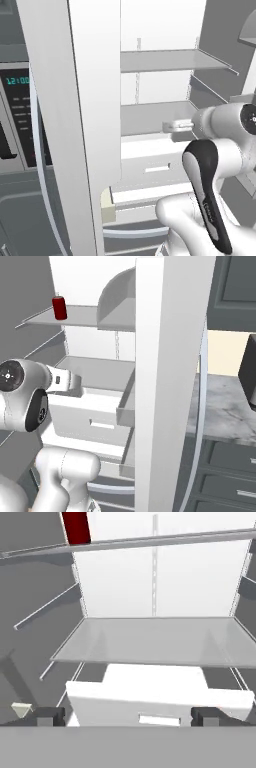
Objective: Open the fridge, grab two sodas, and place both sodas inside the bowl with ice on the dining counter.
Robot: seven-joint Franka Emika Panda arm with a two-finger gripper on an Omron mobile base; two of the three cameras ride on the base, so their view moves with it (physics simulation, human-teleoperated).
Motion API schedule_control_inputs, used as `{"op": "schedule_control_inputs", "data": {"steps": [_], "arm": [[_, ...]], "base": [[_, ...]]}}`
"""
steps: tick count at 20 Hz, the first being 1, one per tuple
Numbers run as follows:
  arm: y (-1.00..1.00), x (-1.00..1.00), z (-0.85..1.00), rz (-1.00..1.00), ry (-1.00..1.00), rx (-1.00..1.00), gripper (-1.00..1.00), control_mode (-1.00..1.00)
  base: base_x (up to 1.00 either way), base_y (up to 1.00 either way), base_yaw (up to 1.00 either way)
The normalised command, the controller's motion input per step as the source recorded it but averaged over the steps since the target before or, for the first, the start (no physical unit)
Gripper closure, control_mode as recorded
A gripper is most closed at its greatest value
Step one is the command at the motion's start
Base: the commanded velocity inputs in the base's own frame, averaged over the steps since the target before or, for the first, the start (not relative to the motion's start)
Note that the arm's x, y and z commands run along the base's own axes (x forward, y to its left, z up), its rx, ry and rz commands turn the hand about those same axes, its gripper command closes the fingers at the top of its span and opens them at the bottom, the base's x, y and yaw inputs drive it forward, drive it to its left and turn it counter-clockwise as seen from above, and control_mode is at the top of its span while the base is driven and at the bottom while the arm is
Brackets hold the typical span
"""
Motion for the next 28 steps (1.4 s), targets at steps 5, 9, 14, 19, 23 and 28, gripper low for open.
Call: {"op": "schedule_control_inputs", "data": {"steps": [5, 9, 14, 19, 23, 28], "arm": [[0.29, 0.48, 0.65, 0.04, -0.34, -0.08, -1.00, -1.00], [0.30, 0.44, 0.69, 0.00, -0.25, -0.11, -1.00, -1.00], [0.01, 0.21, 0.69, 0.00, -0.17, -0.08, -1.00, -1.00], [0.01, 0.02, 0.64, 0.00, -0.11, -0.04, -1.00, -1.00], [0.02, 0.24, 0.22, 0.01, -0.03, 0.00, -1.00, -1.00], [0.21, 0.49, 0.00, 0.01, 0.01, 0.01, -1.00, -1.00]], "base": [[0.00, 0.00, 0.00], [0.00, 0.00, 0.00], [0.00, 0.00, 0.00], [0.00, 0.00, 0.00], [0.00, 0.00, 0.00], [0.00, 0.00, 0.00]]}}
